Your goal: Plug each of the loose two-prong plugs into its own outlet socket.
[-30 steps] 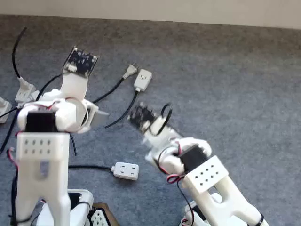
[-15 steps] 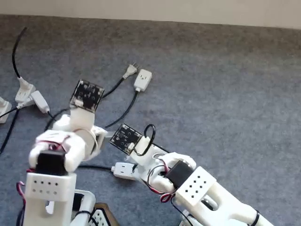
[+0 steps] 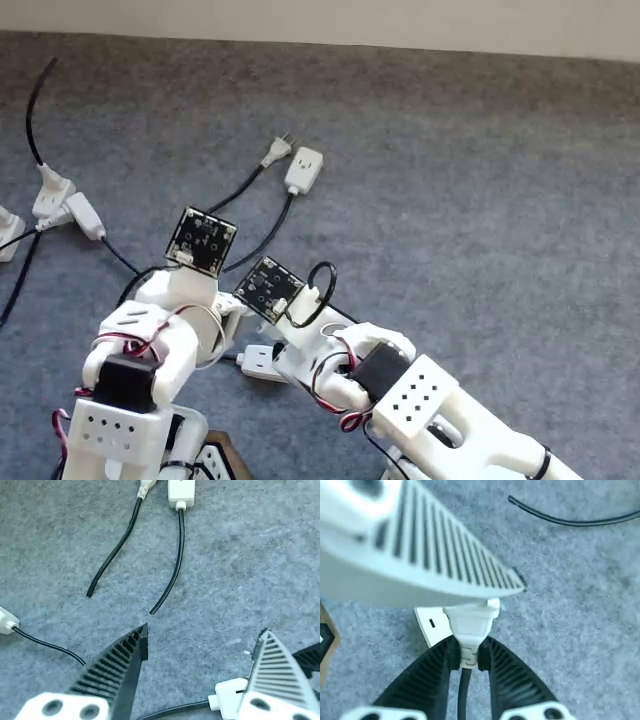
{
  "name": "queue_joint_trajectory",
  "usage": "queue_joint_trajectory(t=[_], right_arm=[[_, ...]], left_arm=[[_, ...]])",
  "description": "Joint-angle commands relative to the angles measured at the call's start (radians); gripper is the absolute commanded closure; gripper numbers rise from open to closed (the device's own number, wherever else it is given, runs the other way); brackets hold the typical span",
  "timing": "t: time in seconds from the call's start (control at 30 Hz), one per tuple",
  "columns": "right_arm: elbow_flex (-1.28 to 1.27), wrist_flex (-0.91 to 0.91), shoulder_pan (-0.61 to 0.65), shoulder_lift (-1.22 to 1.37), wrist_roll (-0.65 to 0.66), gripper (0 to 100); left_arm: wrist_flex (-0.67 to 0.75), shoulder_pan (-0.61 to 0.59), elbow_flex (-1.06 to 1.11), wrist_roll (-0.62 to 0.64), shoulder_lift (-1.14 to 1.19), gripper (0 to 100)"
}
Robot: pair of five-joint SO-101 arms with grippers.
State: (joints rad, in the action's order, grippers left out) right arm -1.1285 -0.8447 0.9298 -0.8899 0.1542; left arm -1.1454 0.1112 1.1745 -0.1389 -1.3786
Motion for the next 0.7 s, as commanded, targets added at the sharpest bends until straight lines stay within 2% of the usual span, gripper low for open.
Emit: queue_joint_trajectory(t=[0.0,0.13,0.3,0.4,0.67], right_arm=[[0.016,0.004,0.001,-0.024,-0.012,99.3],[0.105,-0.105,-0.008,-0.027,-0.005,99.3],[0.337,-0.254,-0.124,-0.022,0.038,99.3],[0.476,-0.34,-0.137,-0.021,0.038,99.3],[0.565,-0.371,-0.137,0.079,0.037,99.3]], left_arm=[[0.041,0.01,0.025,0.005,-0.008,66],[0.092,0.01,0.081,-0.012,-0.008,67],[0.097,0.01,0.09,-0.025,-0.008,67],[0.097,0.01,0.09,-0.025,-0.008,67],[0.097,0.012,0.099,-0.028,-0.008,67]])
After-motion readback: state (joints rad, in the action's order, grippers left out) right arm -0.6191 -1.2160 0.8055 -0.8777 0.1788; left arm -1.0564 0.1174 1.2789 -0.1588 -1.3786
